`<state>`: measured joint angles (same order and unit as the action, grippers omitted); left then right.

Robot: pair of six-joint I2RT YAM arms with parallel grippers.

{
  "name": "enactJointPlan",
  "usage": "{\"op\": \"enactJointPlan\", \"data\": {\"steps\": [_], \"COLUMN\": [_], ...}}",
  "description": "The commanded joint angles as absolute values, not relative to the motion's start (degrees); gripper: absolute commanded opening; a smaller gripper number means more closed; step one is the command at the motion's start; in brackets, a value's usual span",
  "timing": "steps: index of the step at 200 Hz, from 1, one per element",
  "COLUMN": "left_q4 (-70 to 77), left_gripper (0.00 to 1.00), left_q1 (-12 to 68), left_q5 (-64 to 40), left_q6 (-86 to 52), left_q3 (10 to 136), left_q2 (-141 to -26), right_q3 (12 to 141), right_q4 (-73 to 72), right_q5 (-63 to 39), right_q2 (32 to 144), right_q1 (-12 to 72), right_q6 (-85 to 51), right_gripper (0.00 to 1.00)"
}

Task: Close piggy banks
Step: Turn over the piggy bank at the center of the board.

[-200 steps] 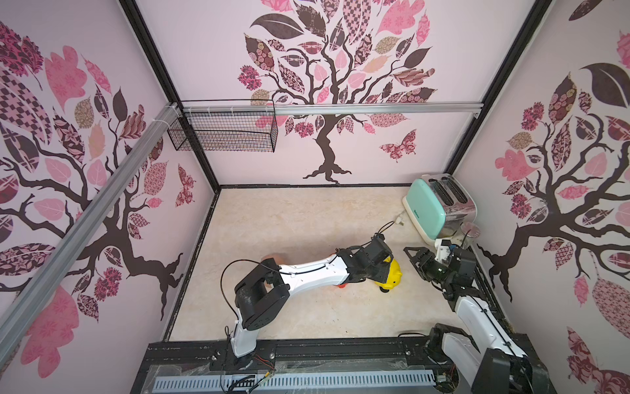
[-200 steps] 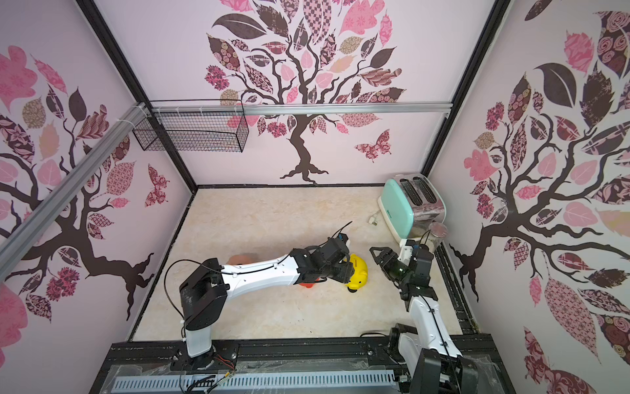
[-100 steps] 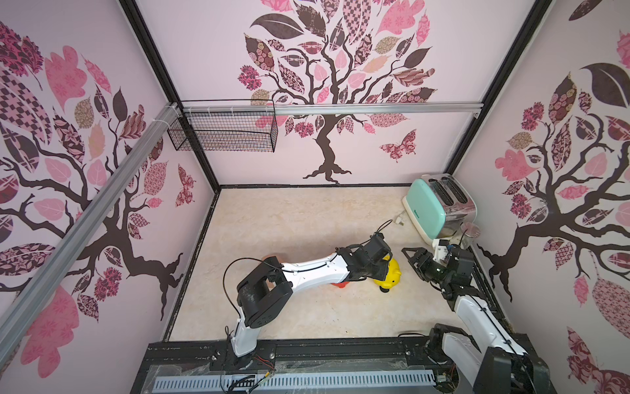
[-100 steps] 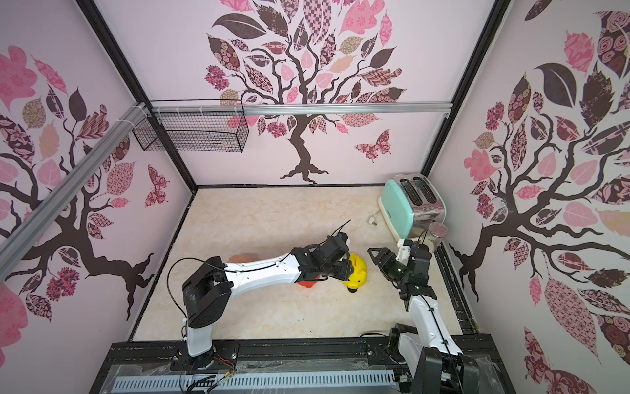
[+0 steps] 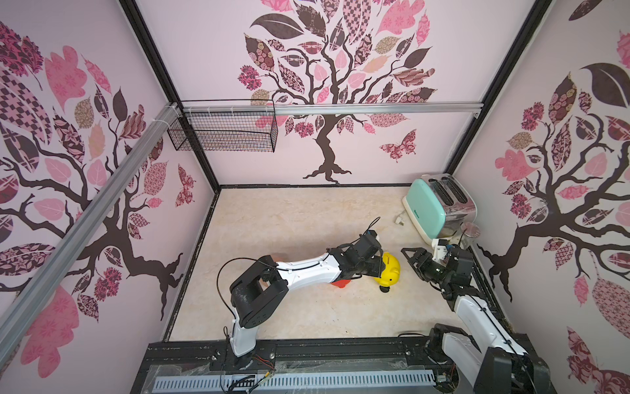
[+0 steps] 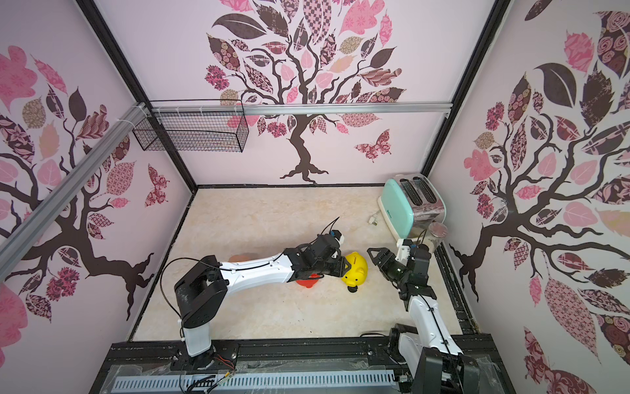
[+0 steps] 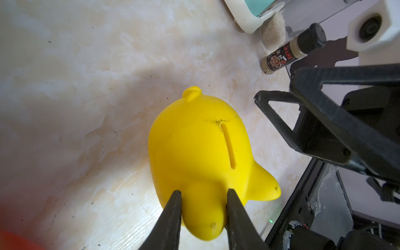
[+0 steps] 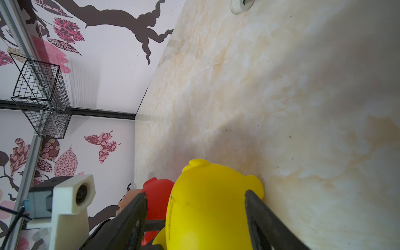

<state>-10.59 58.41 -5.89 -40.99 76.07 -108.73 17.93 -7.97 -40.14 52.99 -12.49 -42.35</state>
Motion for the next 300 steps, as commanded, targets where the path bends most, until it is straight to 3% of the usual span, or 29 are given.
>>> {"op": "enactJointPlan", "data": {"steps": [1,300], "left_q4": [-12.6,-21.9], "left_gripper": [0.31,0.28], "left_q1": [56.8,54.2], "left_q5": [-6.5,-3.5], "left_q6": [-42.4,-38.5], "left_q3": [72.9,79.2], "left_q2": [-109.7,-113.4], "right_q3": [18.2,18.2], "right_q4": [-7.7,-7.6], "right_q5": [-40.2,-40.2], "right_q2": [53.0,53.7], "right_q1": [-12.0,-11.1], "right_q6": [-41.6,-41.1], "right_gripper": [0.74,0.77]}}
